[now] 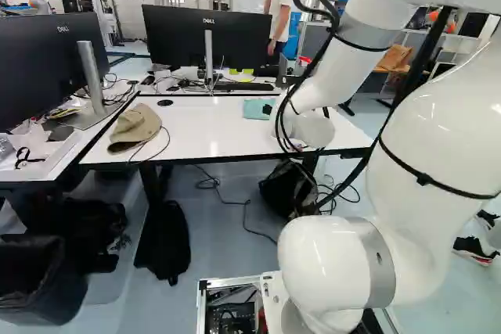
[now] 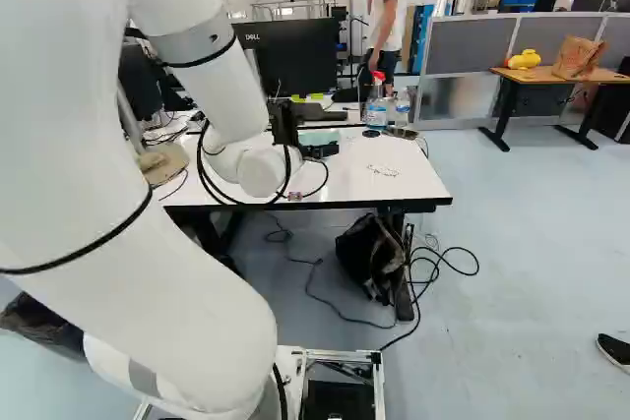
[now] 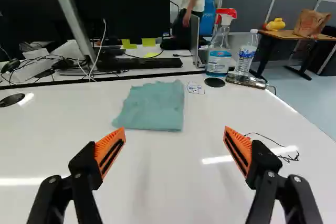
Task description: Clean the table with the green towel
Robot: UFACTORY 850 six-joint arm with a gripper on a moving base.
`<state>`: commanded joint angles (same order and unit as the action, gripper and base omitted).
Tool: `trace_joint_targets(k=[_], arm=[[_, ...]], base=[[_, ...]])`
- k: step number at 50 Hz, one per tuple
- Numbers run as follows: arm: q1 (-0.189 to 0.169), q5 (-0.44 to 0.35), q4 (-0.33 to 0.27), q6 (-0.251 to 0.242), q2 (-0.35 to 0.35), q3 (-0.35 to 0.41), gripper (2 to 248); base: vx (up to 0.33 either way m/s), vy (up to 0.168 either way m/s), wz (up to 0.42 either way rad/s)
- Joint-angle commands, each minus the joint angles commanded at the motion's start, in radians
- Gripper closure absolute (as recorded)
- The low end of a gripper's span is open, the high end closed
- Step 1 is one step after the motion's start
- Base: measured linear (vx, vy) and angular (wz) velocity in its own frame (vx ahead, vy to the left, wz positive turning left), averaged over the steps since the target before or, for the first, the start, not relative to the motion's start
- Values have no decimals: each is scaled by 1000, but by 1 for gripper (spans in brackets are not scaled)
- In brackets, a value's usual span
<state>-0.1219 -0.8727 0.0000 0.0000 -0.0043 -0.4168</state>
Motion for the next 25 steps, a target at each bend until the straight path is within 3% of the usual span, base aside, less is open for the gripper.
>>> trace_joint_targets(k=[25], arm=[[-13,0,0,0,-130,-137,3]], base=[[0,0,0]])
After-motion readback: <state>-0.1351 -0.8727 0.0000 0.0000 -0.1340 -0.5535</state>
